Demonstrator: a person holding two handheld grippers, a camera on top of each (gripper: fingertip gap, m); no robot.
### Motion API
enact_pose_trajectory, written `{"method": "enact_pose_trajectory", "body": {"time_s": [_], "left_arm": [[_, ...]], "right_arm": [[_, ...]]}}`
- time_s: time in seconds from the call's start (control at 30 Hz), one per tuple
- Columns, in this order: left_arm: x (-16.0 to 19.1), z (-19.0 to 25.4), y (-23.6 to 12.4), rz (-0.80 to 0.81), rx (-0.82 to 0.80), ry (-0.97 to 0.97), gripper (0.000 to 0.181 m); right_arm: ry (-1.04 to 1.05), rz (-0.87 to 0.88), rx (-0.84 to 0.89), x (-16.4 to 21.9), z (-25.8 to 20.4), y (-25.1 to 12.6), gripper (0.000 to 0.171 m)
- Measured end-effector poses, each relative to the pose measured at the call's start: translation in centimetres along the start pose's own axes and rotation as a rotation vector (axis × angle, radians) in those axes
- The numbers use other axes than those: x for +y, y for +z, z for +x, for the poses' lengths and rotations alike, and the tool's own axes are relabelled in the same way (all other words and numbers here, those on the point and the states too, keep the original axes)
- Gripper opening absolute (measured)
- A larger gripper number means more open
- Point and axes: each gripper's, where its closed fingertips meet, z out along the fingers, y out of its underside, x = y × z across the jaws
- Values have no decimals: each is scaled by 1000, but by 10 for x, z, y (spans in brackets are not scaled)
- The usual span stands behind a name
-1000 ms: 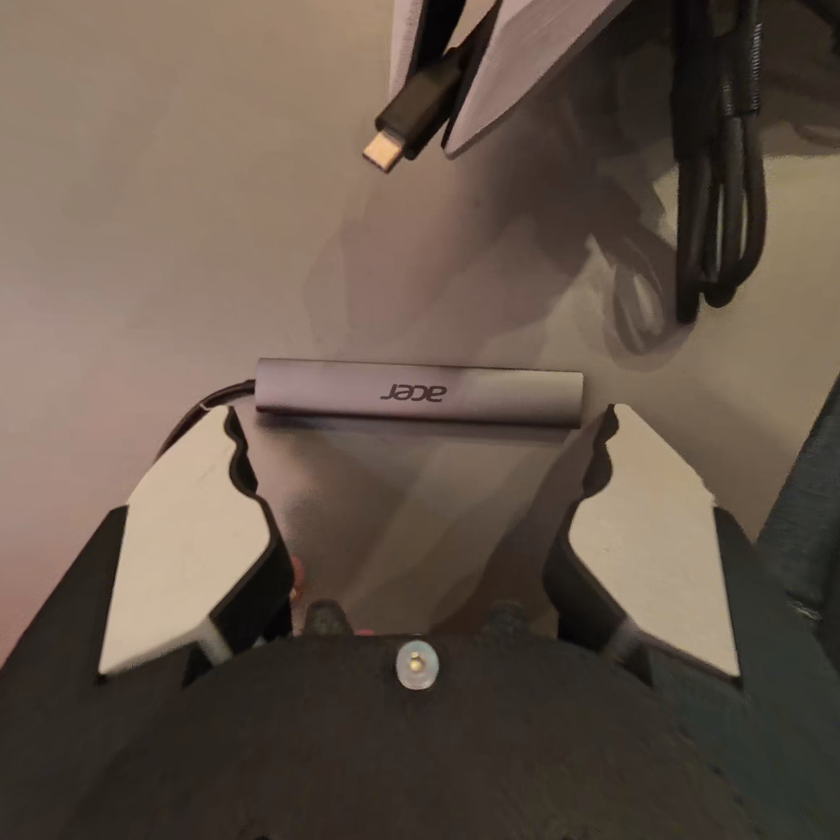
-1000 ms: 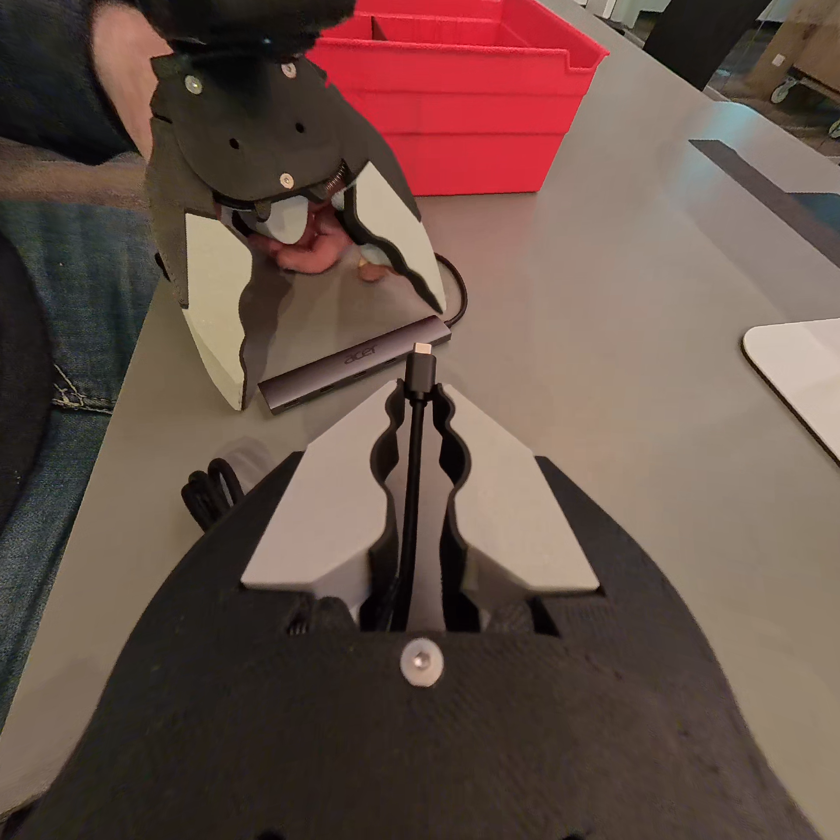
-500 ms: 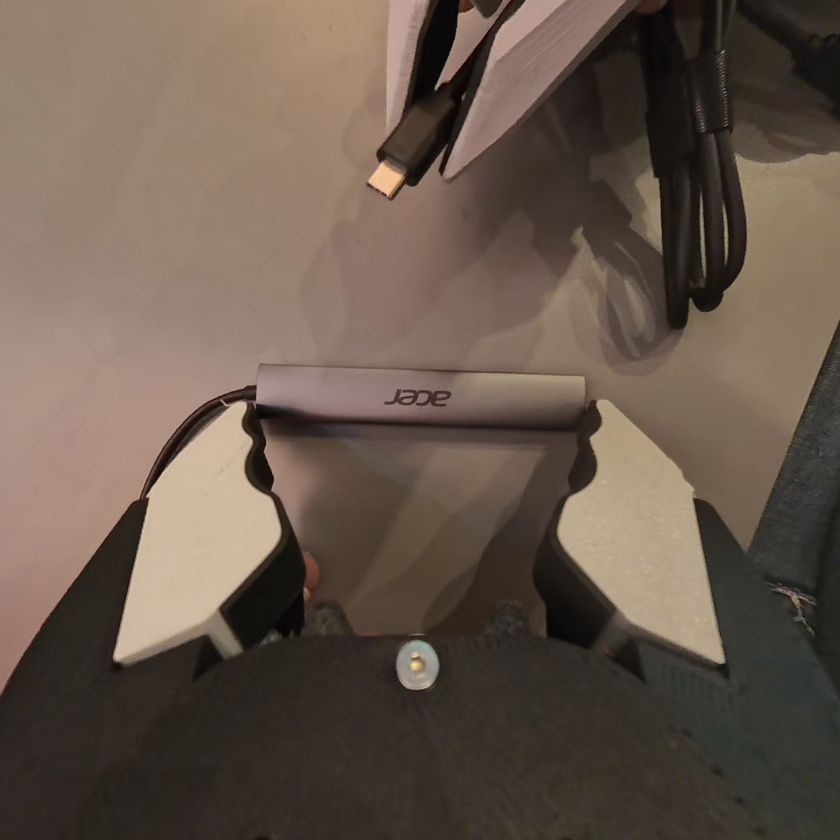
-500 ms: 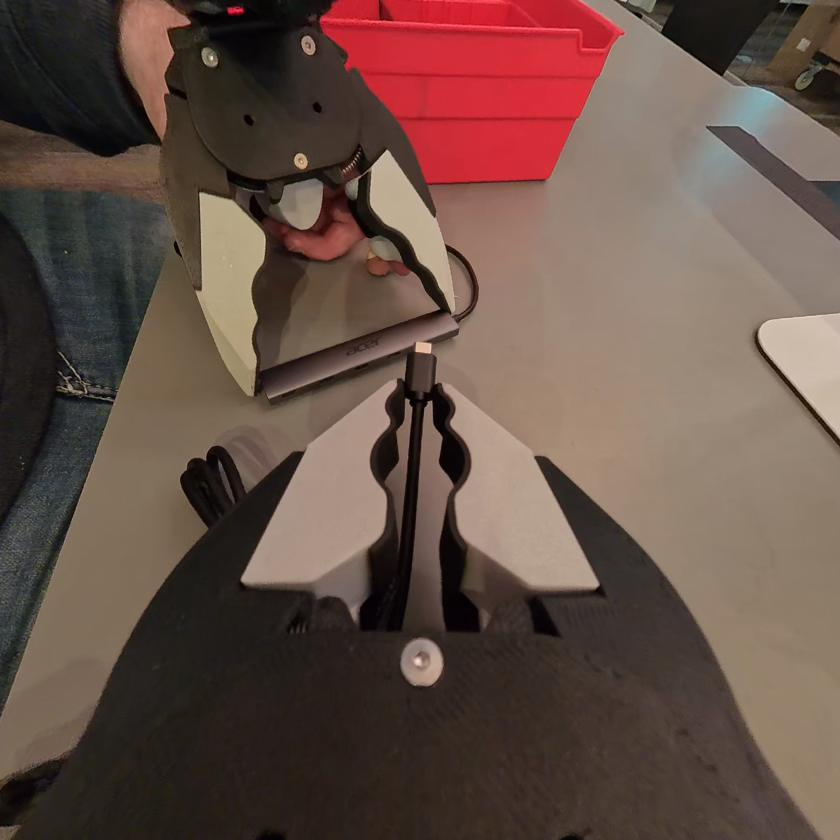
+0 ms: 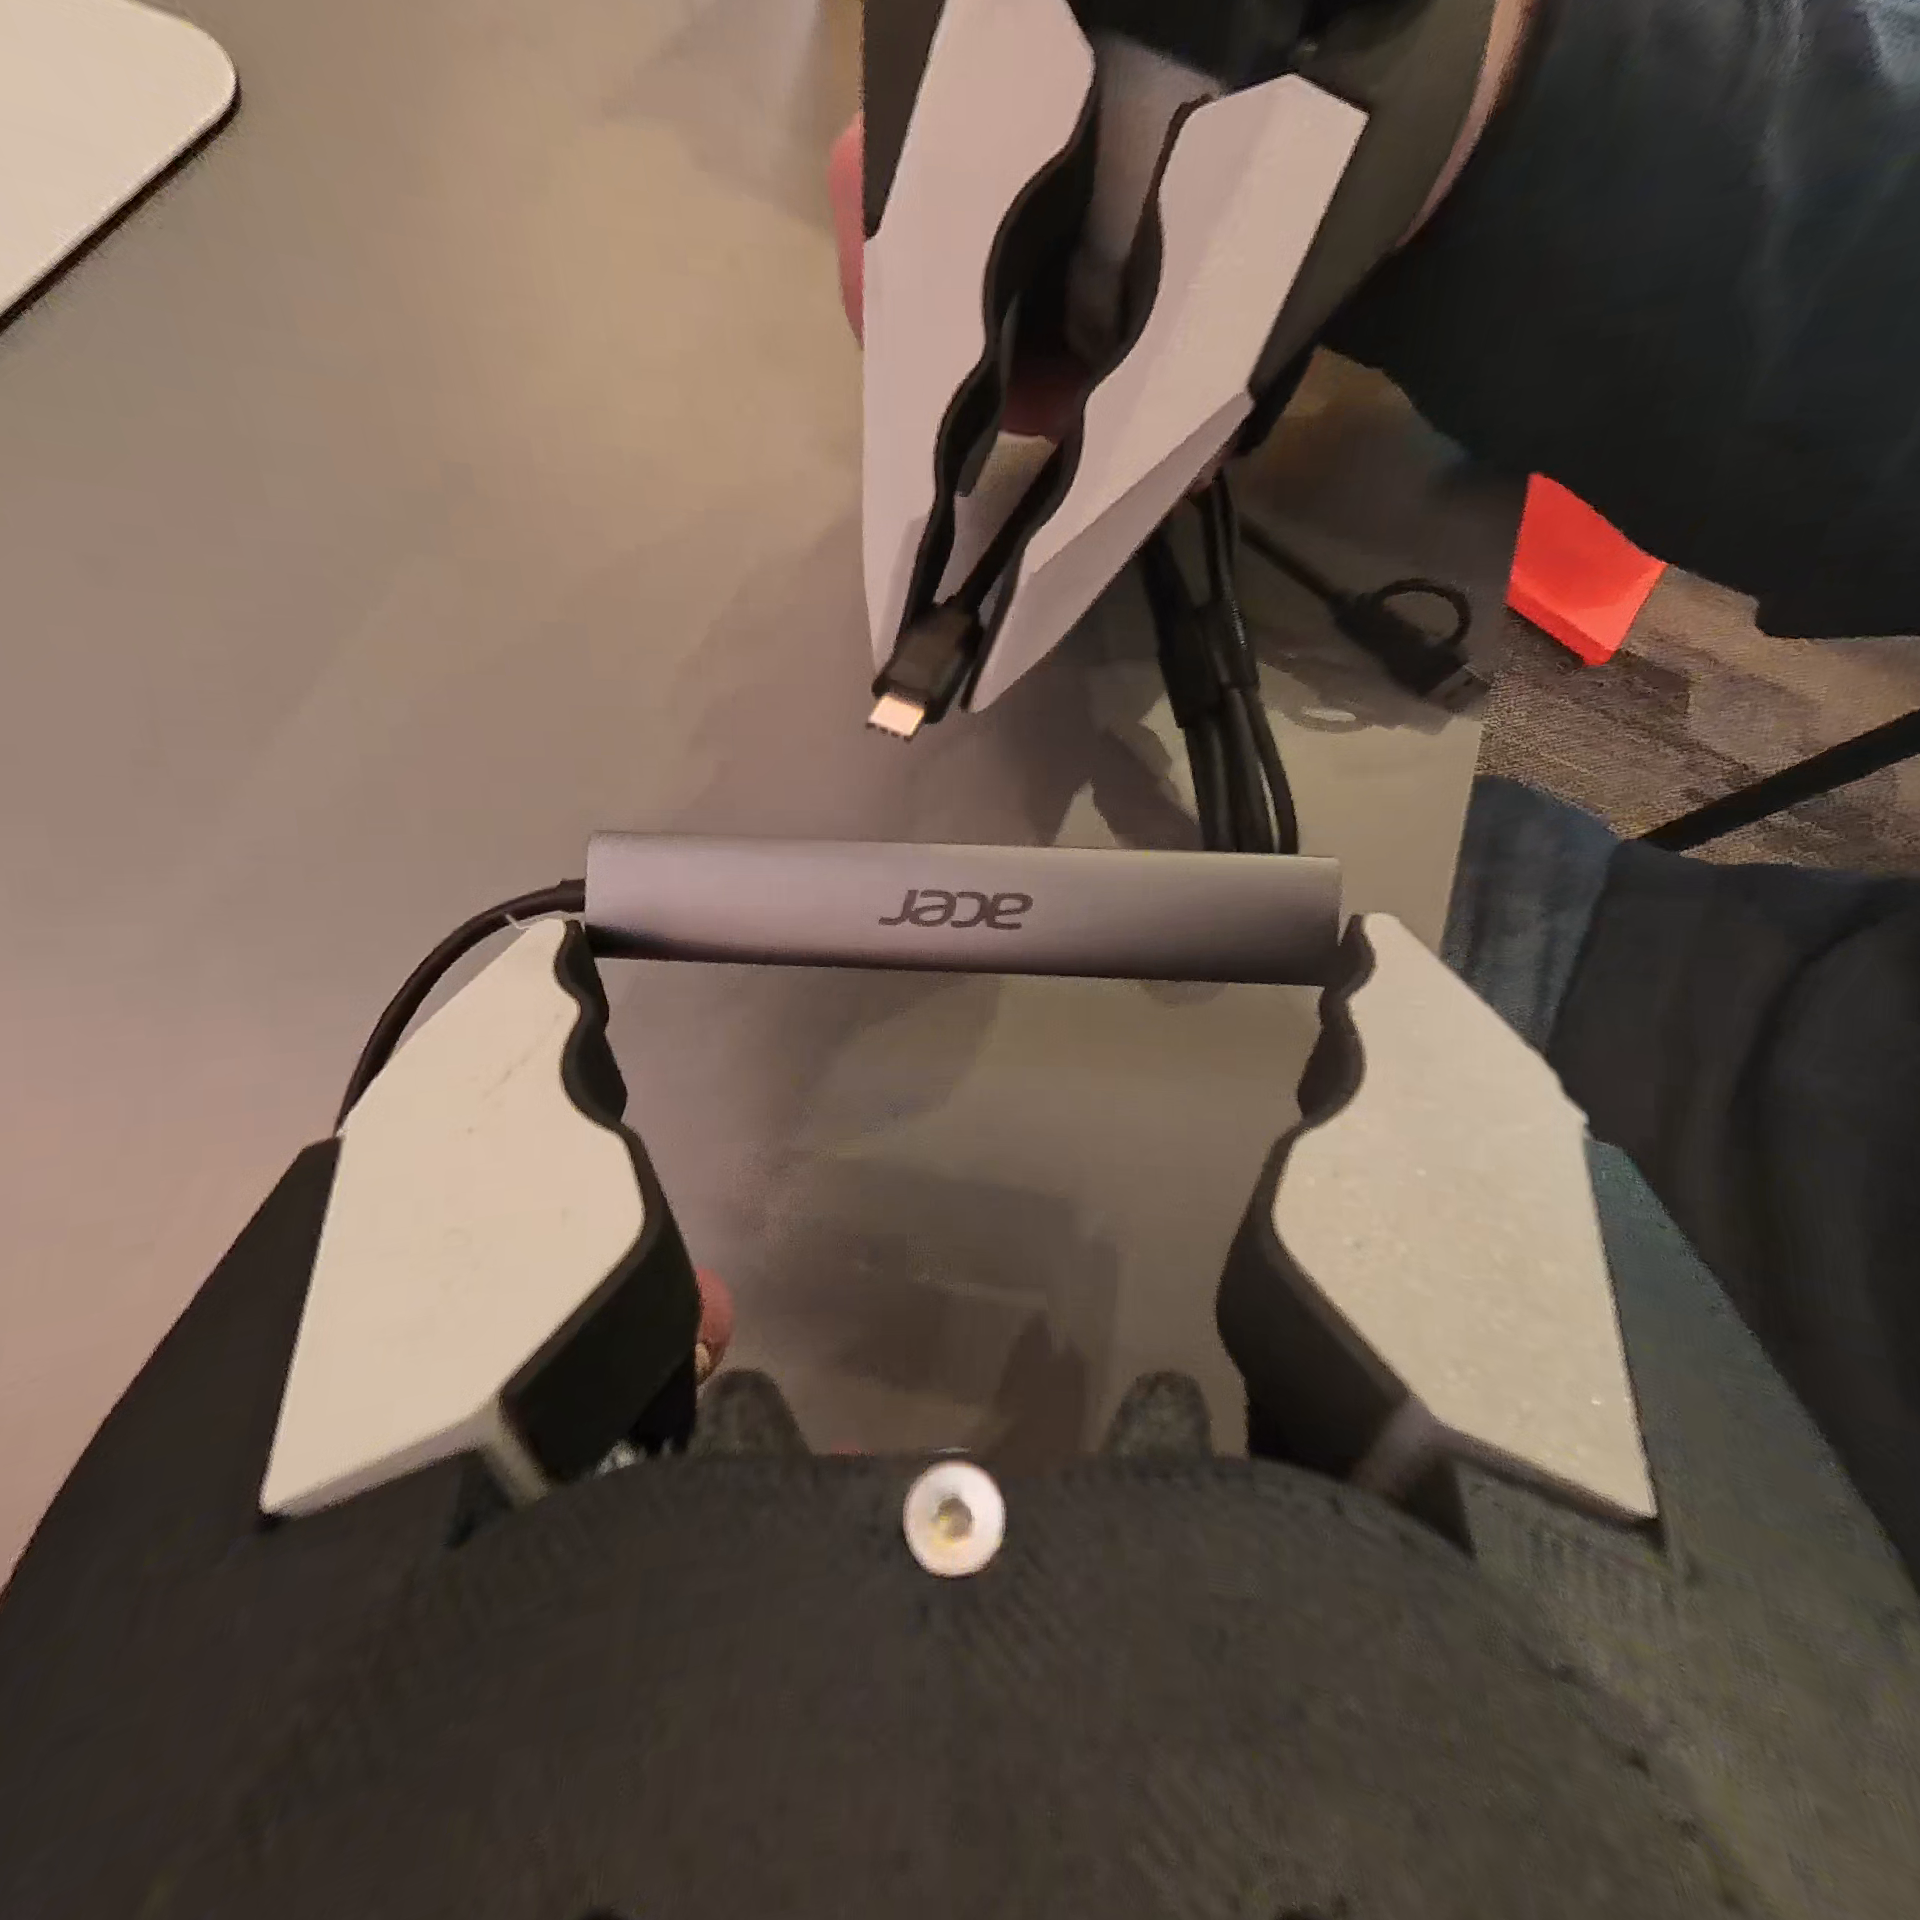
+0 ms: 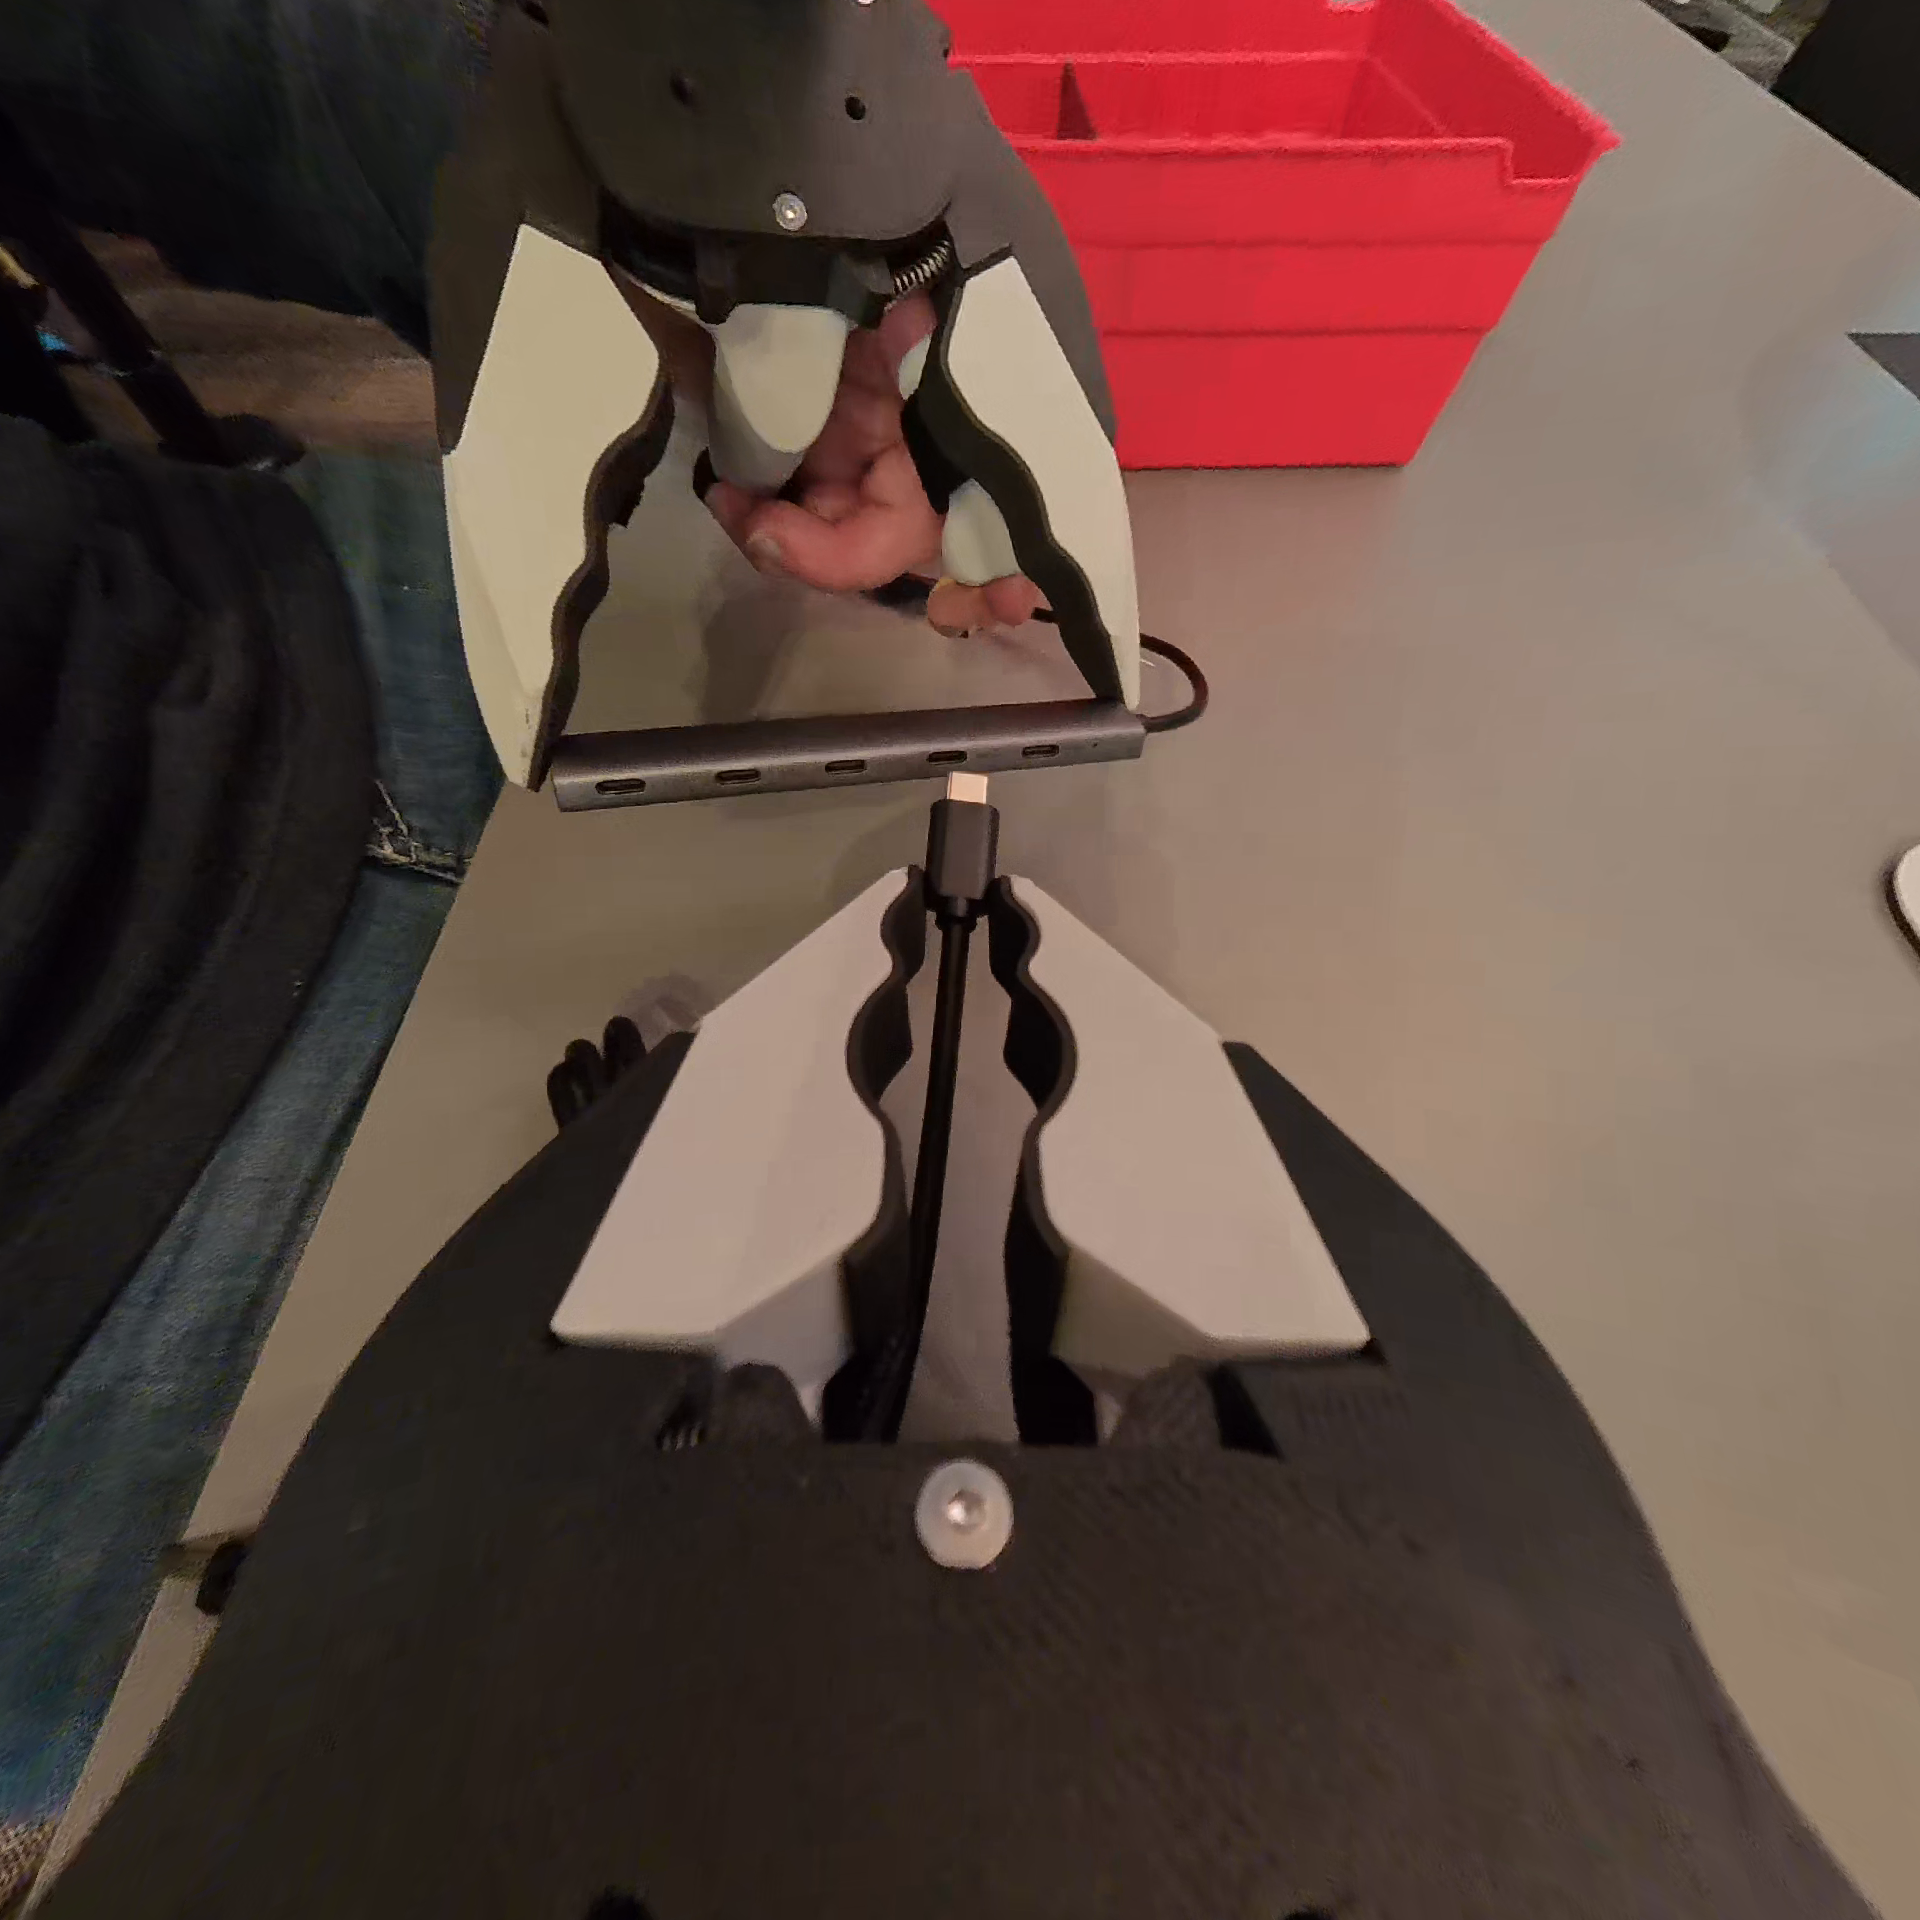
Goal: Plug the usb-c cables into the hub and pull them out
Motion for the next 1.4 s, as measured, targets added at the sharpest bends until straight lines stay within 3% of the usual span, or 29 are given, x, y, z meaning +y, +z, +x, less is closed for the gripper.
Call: {"method": "enact_pose_trajectory", "body": {"time_s": [1.4], "left_arm": [[2, 23, 5, -109, -2, 160, 127]], "right_arm": [[-145, -321, -178, 11, -22, 4, 9]]}}
